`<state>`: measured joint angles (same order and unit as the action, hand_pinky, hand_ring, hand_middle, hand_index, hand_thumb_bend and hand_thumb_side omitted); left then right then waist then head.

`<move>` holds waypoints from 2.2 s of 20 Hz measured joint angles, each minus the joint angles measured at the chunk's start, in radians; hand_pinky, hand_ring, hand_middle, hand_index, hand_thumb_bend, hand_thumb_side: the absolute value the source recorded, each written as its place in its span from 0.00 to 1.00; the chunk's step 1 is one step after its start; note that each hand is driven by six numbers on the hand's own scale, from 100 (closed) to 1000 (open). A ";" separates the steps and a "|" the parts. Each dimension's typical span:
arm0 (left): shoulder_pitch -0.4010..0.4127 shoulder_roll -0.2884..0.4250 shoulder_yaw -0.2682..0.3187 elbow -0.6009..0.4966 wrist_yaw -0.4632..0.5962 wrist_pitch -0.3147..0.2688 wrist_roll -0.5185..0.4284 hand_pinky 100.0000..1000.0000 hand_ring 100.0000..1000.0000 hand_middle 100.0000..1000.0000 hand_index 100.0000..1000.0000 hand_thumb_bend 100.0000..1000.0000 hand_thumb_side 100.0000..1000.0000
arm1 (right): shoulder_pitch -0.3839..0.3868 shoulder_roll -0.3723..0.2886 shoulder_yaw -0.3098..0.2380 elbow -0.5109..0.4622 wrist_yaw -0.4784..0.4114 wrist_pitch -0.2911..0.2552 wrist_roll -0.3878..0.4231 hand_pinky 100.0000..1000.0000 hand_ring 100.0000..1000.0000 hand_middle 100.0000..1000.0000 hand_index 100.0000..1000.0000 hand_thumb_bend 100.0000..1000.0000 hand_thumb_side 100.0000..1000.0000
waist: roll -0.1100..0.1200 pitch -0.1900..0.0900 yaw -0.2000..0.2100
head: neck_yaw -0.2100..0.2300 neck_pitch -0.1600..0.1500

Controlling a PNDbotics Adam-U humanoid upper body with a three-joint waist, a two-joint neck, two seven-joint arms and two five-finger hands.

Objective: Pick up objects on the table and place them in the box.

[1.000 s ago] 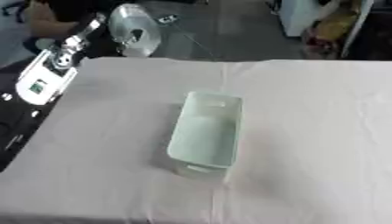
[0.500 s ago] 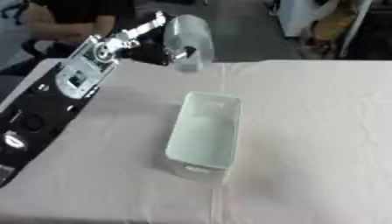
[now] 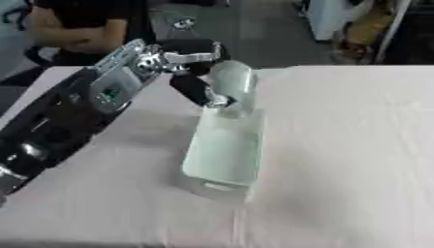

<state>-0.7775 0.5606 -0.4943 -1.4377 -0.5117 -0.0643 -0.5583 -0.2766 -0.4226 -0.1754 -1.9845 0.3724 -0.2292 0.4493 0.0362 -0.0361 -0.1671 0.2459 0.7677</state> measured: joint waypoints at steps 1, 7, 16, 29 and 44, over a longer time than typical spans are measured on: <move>0.000 0.000 -0.005 0.000 -0.021 -0.010 -0.011 0.00 0.00 0.00 0.00 0.00 0.42 | 0.000 0.000 0.000 0.000 0.000 0.000 0.000 0.88 0.91 0.90 0.93 0.00 0.60 | 0.000 0.000 0.000 | 0.000 0.002; 0.000 0.009 -0.011 0.000 -0.117 -0.060 -0.046 0.00 0.00 0.03 0.10 0.00 0.26 | 0.000 0.000 0.000 0.000 0.000 0.000 0.001 0.88 0.91 0.90 0.93 0.00 0.60 | 0.000 -0.001 0.000 | 0.000 0.003; 0.001 0.062 -0.005 -0.040 -0.231 -0.168 -0.246 1.00 0.98 0.97 0.98 1.00 1.00 | 0.000 0.000 0.000 0.000 0.000 0.000 0.001 0.88 0.91 0.90 0.93 0.00 0.60 | 0.002 -0.002 0.001 | 0.000 0.003; 0.001 0.072 0.014 -0.068 -0.179 -0.166 -0.268 1.00 1.00 1.00 1.00 1.00 1.00 | 0.000 0.000 0.000 0.000 0.000 0.001 0.001 0.88 0.91 0.90 0.93 0.00 0.60 | 0.002 -0.005 0.001 | 0.000 0.003; 0.019 0.071 0.063 -0.099 -0.117 -0.137 -0.178 0.88 0.94 1.00 0.99 0.79 1.00 | 0.000 0.000 0.000 0.000 0.000 0.001 0.001 0.88 0.91 0.90 0.93 0.00 0.60 | 0.001 -0.004 0.004 | 0.000 0.002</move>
<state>-0.7581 0.6316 -0.4315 -1.5367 -0.6286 -0.2011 -0.7363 -0.2765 -0.4227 -0.1755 -1.9845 0.3724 -0.2284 0.4498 0.0374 -0.0402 -0.1629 0.2457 0.7696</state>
